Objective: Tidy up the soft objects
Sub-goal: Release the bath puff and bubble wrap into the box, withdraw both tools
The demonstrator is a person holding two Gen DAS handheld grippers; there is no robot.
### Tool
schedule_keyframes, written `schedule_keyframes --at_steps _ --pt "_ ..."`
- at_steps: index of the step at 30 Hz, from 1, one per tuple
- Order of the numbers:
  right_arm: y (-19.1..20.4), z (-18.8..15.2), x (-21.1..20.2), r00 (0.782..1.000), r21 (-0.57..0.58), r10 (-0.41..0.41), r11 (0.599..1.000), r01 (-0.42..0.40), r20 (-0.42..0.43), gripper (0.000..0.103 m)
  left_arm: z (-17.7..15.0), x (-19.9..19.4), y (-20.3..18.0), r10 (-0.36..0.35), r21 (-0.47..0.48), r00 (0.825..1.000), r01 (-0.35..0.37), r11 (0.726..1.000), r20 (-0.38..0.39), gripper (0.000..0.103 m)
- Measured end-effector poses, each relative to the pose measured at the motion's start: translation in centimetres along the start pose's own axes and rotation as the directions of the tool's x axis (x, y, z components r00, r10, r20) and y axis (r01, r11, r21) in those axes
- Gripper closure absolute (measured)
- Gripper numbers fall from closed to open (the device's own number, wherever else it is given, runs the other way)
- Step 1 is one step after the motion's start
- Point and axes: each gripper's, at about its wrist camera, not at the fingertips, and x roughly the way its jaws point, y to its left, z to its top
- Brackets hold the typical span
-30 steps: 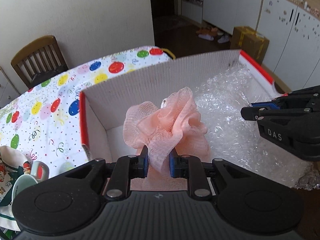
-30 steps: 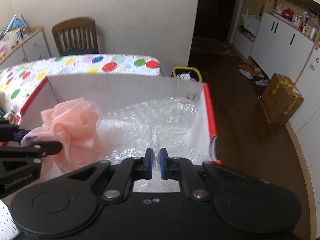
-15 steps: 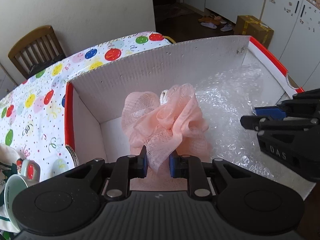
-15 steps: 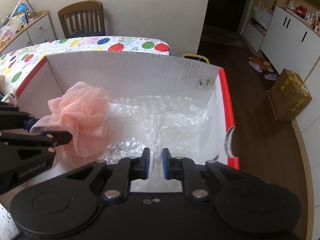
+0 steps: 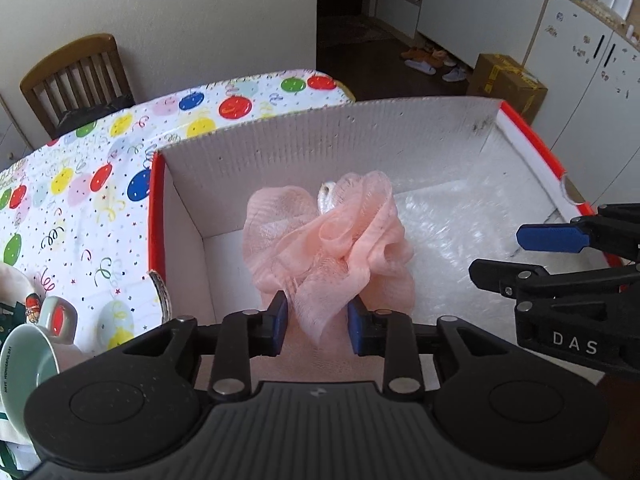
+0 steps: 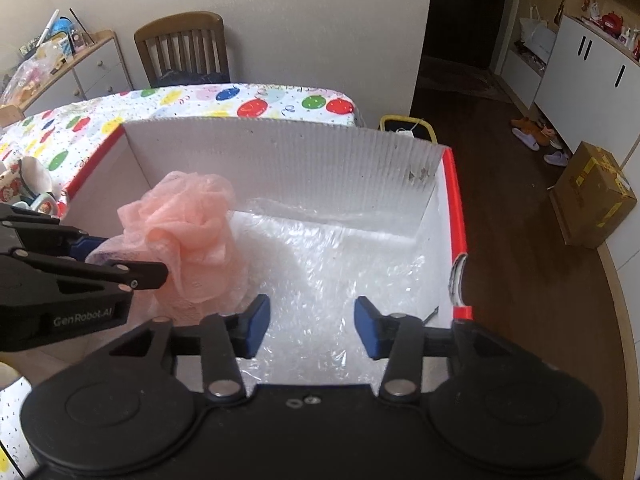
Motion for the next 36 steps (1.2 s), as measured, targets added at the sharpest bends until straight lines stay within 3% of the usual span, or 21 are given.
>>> schedule_keyframes --at_steps 1,3,4,11,18,27,36 --pt "0.0 0.0 -0.3 1.0 -0.001 0.003 1.0 -0.003 0.006 0.051 0.0 -0.3 0.1 -0.002 0.0 1.0 0.002 1.0 0.008 0.068" --pt "-0.1 0.0 -0.8 1.0 0.001 0.004 1.0 -0.004 0.017 0.048 0.0 -0.7 0.2 -0.005 -0.011 1.0 0.005 1.0 0.018 0.04" --pt "-0.2 0.0 -1.1 1.0 0.002 0.006 1.0 -0.006 0.021 0.048 0.0 -1.1 0.3 -0.007 -0.014 1.0 0.008 1.0 0.029 0.039" --pt "-0.2 0.0 -3.3 0.998 0.012 0.027 1.0 -0.028 0.065 0.04 -0.1 -3.9 0.5 -0.014 -0.002 0.994 0.015 1.0 0.111 0.039" --pt "0.7 -0.3 -6.8 0.986 0.006 0.078 0.997 -0.08 0.147 0.036 -1.4 -8.5 1.2 -0.036 -0.013 0.975 0.04 0.999 0.219 0.039" --pt "3.3 -1.1 -10.8 0.957 -0.034 0.156 0.988 -0.153 0.246 0.023 -4.7 -14.1 3.8 0.015 -0.075 0.943 0.011 0.997 0.332 0.039" --pt "7.7 -2.8 -12.6 0.935 -0.099 0.224 0.974 -0.205 0.274 0.014 -8.9 -17.7 8.0 0.043 -0.129 0.925 0.007 0.992 0.378 0.039"
